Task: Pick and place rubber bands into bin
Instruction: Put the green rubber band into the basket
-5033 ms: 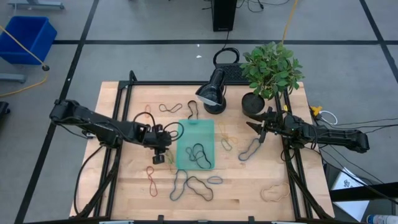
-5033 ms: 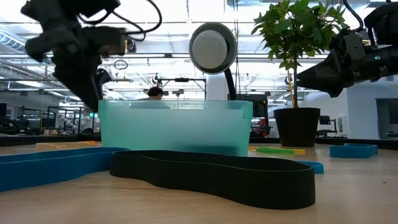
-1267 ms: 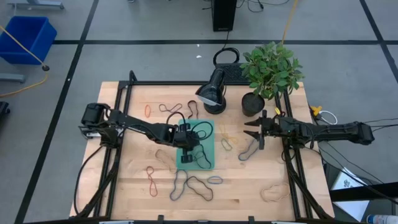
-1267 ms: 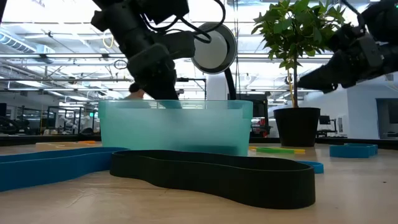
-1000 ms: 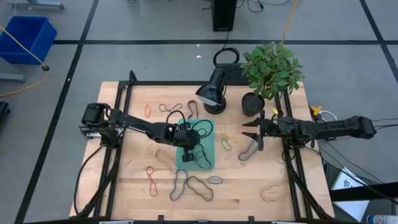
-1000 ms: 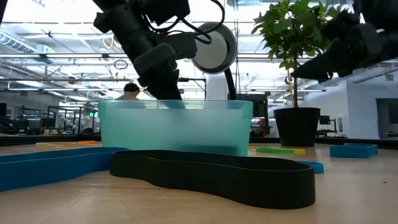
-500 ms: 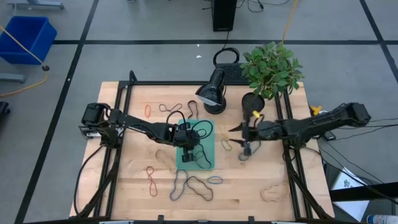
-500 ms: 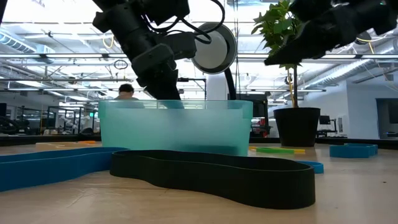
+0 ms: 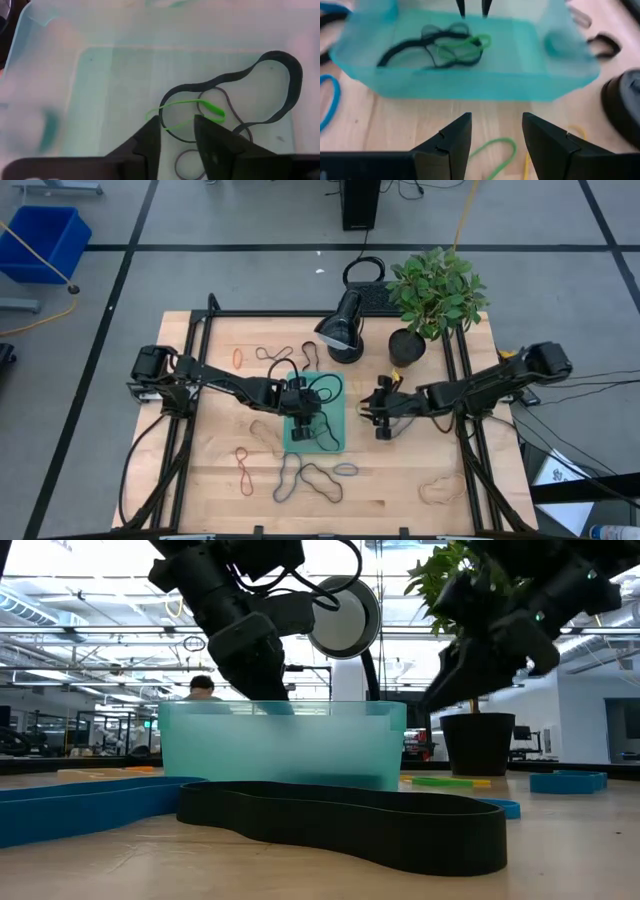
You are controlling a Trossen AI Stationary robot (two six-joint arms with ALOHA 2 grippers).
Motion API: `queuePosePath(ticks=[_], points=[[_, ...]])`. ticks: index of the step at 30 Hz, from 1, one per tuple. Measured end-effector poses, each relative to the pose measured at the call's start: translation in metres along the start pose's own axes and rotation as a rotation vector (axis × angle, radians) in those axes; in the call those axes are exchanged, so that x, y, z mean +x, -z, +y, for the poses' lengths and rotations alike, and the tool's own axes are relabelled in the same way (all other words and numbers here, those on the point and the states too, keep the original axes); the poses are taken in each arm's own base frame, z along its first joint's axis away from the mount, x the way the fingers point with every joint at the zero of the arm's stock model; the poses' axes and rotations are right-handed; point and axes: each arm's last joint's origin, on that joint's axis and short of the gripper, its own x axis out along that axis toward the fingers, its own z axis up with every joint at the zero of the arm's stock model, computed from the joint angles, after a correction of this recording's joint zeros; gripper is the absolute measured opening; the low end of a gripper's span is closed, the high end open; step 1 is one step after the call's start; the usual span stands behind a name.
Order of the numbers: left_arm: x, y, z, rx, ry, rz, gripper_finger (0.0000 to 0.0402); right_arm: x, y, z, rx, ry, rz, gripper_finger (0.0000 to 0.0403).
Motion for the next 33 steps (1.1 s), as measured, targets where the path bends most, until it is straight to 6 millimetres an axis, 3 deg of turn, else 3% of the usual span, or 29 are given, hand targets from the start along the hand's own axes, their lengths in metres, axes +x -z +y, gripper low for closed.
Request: queuePosePath(ticks=[9, 20, 26, 33], points=[[-0.007, -0.003, 0.0, -0.003, 0.011, -0.017, 0.0161, 0.02, 0.017, 0.004, 0.098, 0.043, 0.113, 0.0169], [-0.048, -0.01, 0.005, -0.014, 0.022, -0.085, 0.0161, 0.037, 0.037, 0.003, 0.195, 0.112, 0.238, 0.0169], [-0.068, -0.015, 0.006, -0.021, 0.032, -0.16, 0.0161, 0.038, 0.038, -0.001, 0.276, 0.121, 0.254, 0.0168], [-0.084, -0.013, 0.008, -0.017, 0.034, -0.173, 0.0161, 0.038, 0.039, -0.001, 0.28, 0.073, 0.277, 0.013]])
